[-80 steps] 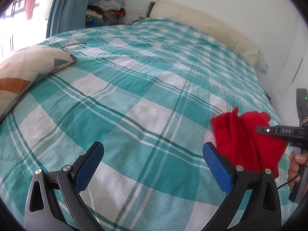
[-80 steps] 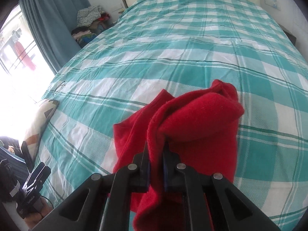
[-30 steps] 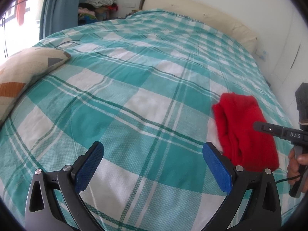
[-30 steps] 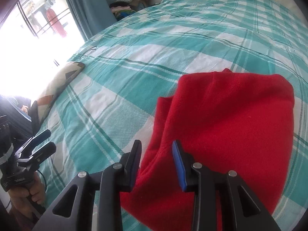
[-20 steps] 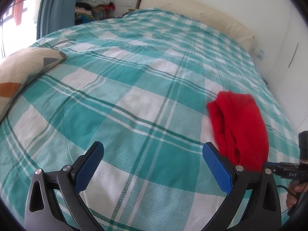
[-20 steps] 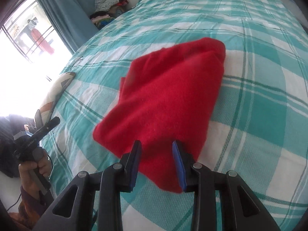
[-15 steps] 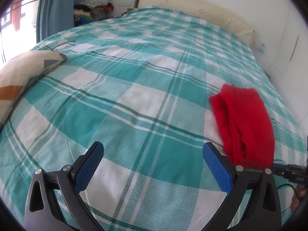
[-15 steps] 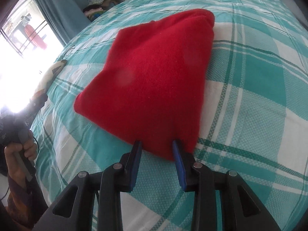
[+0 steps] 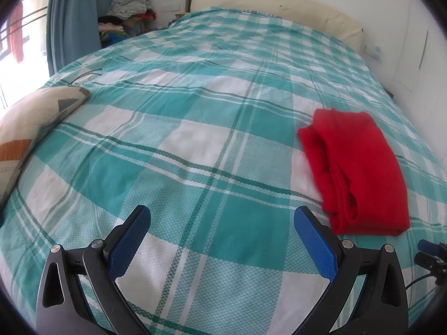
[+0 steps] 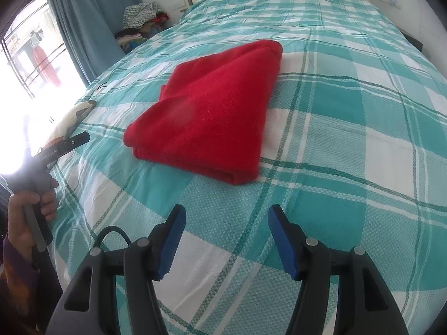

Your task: Fold small clothes

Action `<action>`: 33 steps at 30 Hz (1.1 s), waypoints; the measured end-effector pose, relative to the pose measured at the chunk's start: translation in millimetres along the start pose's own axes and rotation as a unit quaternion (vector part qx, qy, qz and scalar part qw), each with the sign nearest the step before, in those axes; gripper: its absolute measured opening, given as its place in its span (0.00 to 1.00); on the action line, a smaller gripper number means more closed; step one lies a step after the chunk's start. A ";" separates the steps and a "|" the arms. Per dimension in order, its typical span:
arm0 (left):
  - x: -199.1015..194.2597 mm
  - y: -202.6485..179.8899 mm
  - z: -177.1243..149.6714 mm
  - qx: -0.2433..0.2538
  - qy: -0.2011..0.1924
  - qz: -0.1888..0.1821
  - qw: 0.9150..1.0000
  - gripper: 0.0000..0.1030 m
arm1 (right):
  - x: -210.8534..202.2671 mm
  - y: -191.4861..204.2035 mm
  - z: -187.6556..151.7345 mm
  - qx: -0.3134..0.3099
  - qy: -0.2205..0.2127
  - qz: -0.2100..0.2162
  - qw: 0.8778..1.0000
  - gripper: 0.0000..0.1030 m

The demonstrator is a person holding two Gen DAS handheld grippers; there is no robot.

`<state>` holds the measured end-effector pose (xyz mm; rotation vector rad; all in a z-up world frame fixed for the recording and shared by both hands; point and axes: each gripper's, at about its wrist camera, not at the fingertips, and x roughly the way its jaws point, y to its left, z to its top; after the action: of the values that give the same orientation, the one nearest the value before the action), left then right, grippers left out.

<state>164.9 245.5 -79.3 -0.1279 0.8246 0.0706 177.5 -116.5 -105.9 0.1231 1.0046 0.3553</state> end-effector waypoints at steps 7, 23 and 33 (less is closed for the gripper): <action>-0.7 -2.0 0.5 -0.001 0.003 -0.011 1.000 1.00 | -10.8 6.6 -6.8 -0.054 -0.032 -0.064 0.996 0.60; 112.4 -108.3 40.8 0.004 0.165 -0.163 0.973 0.99 | 53.8 -55.9 108.6 0.060 -0.048 0.095 0.993 0.69; 118.0 -115.7 38.5 0.024 0.136 -0.157 0.978 0.79 | 107.6 -4.8 128.6 -0.042 -0.025 -0.017 0.999 0.37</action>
<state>285.7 137.9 -130.3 -0.2237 1.0701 -0.2701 339.2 -75.8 -124.8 0.0394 0.9395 0.3604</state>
